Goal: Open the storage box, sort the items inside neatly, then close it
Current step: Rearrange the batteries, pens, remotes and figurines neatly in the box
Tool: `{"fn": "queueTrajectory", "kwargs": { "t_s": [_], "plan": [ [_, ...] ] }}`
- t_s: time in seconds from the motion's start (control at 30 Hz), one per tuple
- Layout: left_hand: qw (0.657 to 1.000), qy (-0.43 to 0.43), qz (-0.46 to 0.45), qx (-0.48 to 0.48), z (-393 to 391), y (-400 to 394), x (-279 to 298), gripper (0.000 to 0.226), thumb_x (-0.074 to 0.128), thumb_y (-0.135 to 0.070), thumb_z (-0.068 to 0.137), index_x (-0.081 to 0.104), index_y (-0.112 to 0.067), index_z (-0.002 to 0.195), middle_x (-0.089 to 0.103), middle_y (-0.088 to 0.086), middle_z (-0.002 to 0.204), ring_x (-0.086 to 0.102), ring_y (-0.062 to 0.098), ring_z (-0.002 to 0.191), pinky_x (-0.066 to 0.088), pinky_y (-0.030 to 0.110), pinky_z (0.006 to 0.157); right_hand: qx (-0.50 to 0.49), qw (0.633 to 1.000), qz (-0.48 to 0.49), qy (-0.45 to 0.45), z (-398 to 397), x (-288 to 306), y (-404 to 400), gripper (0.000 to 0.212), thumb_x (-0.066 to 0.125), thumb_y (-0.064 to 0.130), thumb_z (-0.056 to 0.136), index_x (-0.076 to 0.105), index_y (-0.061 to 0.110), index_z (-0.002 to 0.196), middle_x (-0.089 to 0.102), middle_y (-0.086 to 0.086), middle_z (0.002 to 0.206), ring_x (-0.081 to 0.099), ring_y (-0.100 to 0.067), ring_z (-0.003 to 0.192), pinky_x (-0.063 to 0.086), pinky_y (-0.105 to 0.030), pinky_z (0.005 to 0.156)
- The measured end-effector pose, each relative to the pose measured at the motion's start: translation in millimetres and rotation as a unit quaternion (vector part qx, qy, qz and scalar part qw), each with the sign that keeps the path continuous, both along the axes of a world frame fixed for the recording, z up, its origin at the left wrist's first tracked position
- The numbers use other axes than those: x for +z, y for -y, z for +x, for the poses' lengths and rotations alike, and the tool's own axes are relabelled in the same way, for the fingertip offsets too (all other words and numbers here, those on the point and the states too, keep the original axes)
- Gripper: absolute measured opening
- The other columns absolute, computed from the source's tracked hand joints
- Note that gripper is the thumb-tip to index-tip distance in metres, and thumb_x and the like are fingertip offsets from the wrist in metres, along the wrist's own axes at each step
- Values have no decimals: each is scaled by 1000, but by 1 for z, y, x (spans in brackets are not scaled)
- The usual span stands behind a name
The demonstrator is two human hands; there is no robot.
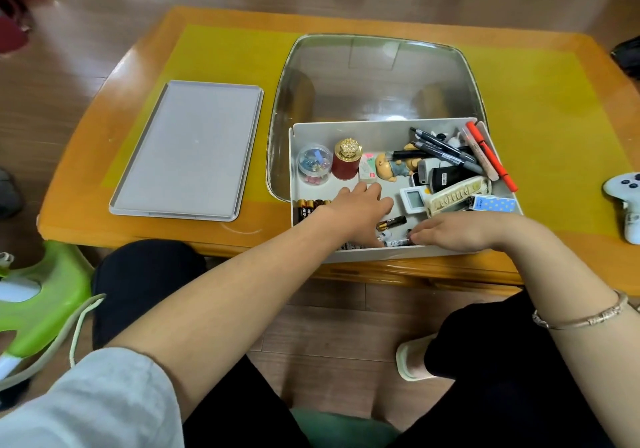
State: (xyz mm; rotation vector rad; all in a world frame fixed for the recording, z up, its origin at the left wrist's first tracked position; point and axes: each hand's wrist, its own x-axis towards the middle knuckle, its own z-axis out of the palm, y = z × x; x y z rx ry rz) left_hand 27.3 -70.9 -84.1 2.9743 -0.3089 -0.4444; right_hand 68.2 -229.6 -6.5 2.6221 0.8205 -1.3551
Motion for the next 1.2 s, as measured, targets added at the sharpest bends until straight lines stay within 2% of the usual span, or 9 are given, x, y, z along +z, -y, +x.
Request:
{"fn": "queueTrajectory", "kwargs": {
  "t_s": [0.13, 0.3, 0.43, 0.53, 0.67, 0.77, 0.87, 1.03, 1.2],
  "plan": [
    [999, 7, -11, 40, 5, -2, 3, 56, 64, -47, 84, 46, -13, 125, 40, 14, 135, 39, 33, 122, 38, 44, 93, -30, 999, 45, -2, 6, 0, 5, 32, 45, 27, 98, 58, 20, 127, 52, 0, 136, 45, -18, 125, 31, -30, 108],
    [997, 21, -13, 75, 8, -7, 2, 48, 60, -30, 89, 43, -9, 129, 40, 17, 136, 46, 35, 117, 41, 42, 88, -2, 1000, 9, 0, 3, 3, 1, 36, 40, 33, 100, 59, 18, 126, 53, 0, 134, 45, -20, 123, 33, -33, 106],
    [995, -10, -53, 86, 6, -17, 4, 61, 64, -51, 84, 46, -14, 130, 44, 12, 132, 44, 30, 118, 40, 42, 92, 30, 999, -30, 15, -3, 0, -11, 45, 32, 38, 101, 52, 11, 130, 49, -8, 138, 45, -25, 125, 33, -33, 102],
    [997, -34, -28, 59, 2, -23, 6, 77, 70, -59, 74, 45, -19, 135, 42, 9, 136, 42, 30, 123, 37, 44, 98, 47, 998, -30, -7, -5, -3, -19, 44, 30, 35, 102, 51, 11, 132, 47, -9, 140, 43, -26, 127, 32, -34, 104],
    [998, 6, -21, 59, 2, -23, 5, 60, 71, -51, 78, 51, -23, 128, 47, 7, 131, 45, 28, 120, 34, 44, 98, 14, 999, 41, -22, -2, -10, -19, 44, 42, 29, 99, 41, 22, 142, 38, 0, 149, 35, -20, 135, 25, -31, 111],
    [996, 30, -33, 79, 5, -25, 4, 45, 66, -43, 85, 55, -23, 123, 51, 6, 126, 48, 27, 116, 36, 42, 94, -67, 988, 135, -34, 0, -18, -11, 46, 50, 18, 96, 42, 22, 141, 47, -2, 142, 44, -18, 128, 32, -33, 110],
    [993, 41, -56, 100, 6, -32, 5, 44, 68, -38, 85, 55, -20, 123, 54, 7, 123, 51, 26, 113, 39, 40, 93, -52, 986, 152, 44, 4, -22, -8, 44, 57, 12, 91, 50, 15, 134, 58, -6, 129, 55, -20, 116, 41, -33, 102],
    [984, 54, -111, 125, 0, -47, 18, 42, 70, -36, 85, 57, -18, 121, 58, 5, 122, 53, 23, 112, 45, 39, 95, 52, 987, 84, 124, 6, -30, -25, 32, 60, 10, 84, 65, 16, 115, 64, -4, 112, 60, -21, 99, 48, -27, 84],
    [954, 200, -148, 168, -24, -59, 30, 20, 62, -29, 90, 64, -20, 108, 64, -1, 111, 52, 19, 108, 39, 33, 91, 132, 979, 25, 152, 6, -43, -43, 17, 54, 4, 82, 68, 9, 87, 65, -11, 91, 62, -30, 85, 55, -36, 79]
  ]
}}
